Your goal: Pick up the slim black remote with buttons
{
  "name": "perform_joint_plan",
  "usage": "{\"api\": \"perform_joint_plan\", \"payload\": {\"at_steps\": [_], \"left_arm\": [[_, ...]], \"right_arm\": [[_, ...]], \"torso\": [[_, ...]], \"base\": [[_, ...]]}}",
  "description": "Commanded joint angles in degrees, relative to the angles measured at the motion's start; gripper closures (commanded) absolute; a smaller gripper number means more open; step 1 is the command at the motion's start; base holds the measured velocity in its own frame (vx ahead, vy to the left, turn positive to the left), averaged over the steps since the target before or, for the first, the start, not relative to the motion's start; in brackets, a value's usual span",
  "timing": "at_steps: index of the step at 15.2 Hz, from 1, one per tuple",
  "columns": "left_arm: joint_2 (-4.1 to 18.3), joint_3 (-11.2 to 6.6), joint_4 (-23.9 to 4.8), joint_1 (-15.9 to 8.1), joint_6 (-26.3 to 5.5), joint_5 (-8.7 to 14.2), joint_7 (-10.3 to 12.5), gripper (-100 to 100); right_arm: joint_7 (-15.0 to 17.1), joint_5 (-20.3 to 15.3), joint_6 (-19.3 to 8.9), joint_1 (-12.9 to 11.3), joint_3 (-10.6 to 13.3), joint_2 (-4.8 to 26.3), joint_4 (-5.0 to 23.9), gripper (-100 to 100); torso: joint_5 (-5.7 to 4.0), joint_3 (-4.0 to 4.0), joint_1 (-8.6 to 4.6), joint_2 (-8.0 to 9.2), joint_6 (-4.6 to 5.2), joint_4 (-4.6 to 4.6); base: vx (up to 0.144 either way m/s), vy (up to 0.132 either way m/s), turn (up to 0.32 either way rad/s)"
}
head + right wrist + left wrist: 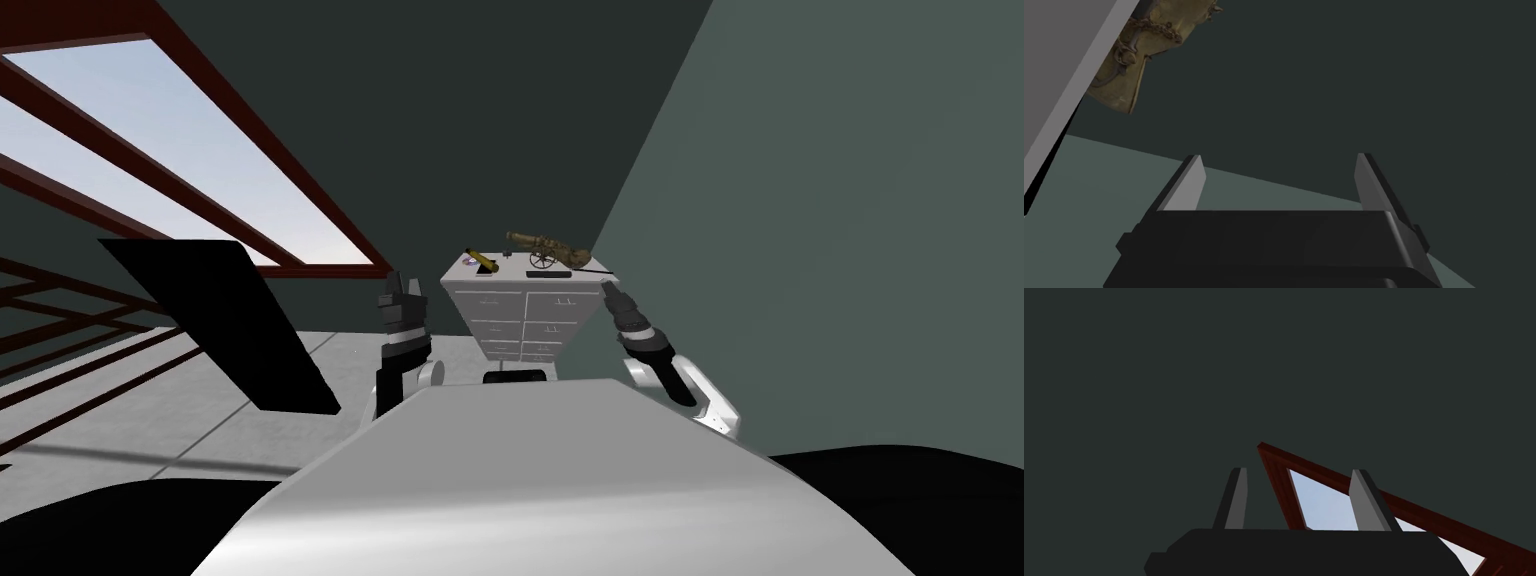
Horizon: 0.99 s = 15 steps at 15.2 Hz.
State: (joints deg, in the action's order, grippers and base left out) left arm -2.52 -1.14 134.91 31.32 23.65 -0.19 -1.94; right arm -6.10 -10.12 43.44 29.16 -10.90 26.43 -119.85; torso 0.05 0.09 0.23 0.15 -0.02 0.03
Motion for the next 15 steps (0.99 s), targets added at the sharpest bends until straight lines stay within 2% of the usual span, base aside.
{"api": "perform_joint_plan", "payload": {"at_steps": [1, 2, 3, 5, 6, 8, 9, 11, 12, 14, 15], "left_arm": [[0.0, 0.0, 0.0, 0.0, 0.0, 0.0, 0.0, 0], [0.0, 0.0, 0.0, 0.0, 0.0, 0.0, 0.0, 0], [0.0, 0.0, 0.0, 0.0, 0.0, 0.0, 0.0, 0], [0.0, 0.0, 0.0, 0.0, 0.0, 0.0, 0.0, 0], [0.0, 0.0, 0.0, 0.0, 0.0, 0.0, 0.0, 0], [0.0, 0.0, 0.0, 0.0, 0.0, 0.0, 0.0, 0], [0.0, 0.0, 0.0, 0.0, 0.0, 0.0, 0.0, 0], [0.0, 0.0, 0.0, 0.0, 0.0, 0.0, 0.0, 0], [0.0, 0.0, 0.0, 0.0, 0.0, 0.0, 0.0, 0], [0.0, 0.0, 0.0, 0.0, 0.0, 0.0, 0.0, 0], [0.0, 0.0, 0.0, 0.0, 0.0, 0.0, 0.0, 0]], "right_arm": [[0.0, -1.2, 1.1, -0.2, -0.8, 2.9, 1.2, -100], [0.0, -1.2, 1.1, -0.2, -0.8, 3.2, 1.2, -100], [0.1, -3.0, 2.6, -0.4, -2.0, 5.1, 2.9, -100], [0.1, -3.0, 2.6, -0.4, -2.0, 6.8, 2.9, -100], [0.1, -4.8, 4.1, -0.7, -3.2, 8.6, 4.6, -100], [0.1, -4.8, 4.1, -0.7, -3.2, 10.5, 4.6, -100], [0.1, -6.7, 5.7, -0.9, -4.4, 12.1, 6.4, -100], [0.1, -6.7, 5.7, -0.9, -4.4, 14.2, 6.4, -100], [0.2, -8.6, 7.3, -1.1, -5.6, 15.8, 8.2, -100], [0.2, -8.6, 7.3, -1.1, -5.6, 18.0, 8.2, -100], [0.2, -10.6, 9.0, -1.3, -6.9, 19.6, 10.1, -100]], "torso": [[0.0, 0.0, 0.0, 0.0, 0.0, 0.0], [0.01, 0.0, 0.04, 0.0, 0.0, 0.0], [0.01, -0.01, 0.02, -0.02, 0.01, 0.0], [0.01, 0.02, 0.04, 0.03, 0.0, 0.01], [0.01, 0.0, 0.0, 0.0, 0.01, 0.0], [0.02, 0.0, 0.08, 0.0, 0.0, 0.0], [0.02, 0.0, 0.04, -0.01, 0.01, 0.0], [0.02, 0.0, 0.07, 0.0, 0.0, 0.0], [0.02, -0.01, 0.03, -0.02, 0.01, 0.0], [0.02, -0.01, 0.06, -0.02, 0.0, 0.0], [0.02, -0.01, 0.03, -0.03, 0.01, 0.0]], "base": [[-0.035, 0.076, 0.064], [-0.024, 0.058, 0.018], [-0.045, 0.07, 0.068], [-0.036, 0.062, 0.043], [-0.031, 0.075, 0.057], [-0.03, 0.073, 0.045], [-0.035, 0.077, 0.069], [-0.028, 0.069, 0.051], [-0.029, 0.072, 0.079], [-0.026, 0.068, 0.048], [-0.037, 0.075, 0.085]]}}
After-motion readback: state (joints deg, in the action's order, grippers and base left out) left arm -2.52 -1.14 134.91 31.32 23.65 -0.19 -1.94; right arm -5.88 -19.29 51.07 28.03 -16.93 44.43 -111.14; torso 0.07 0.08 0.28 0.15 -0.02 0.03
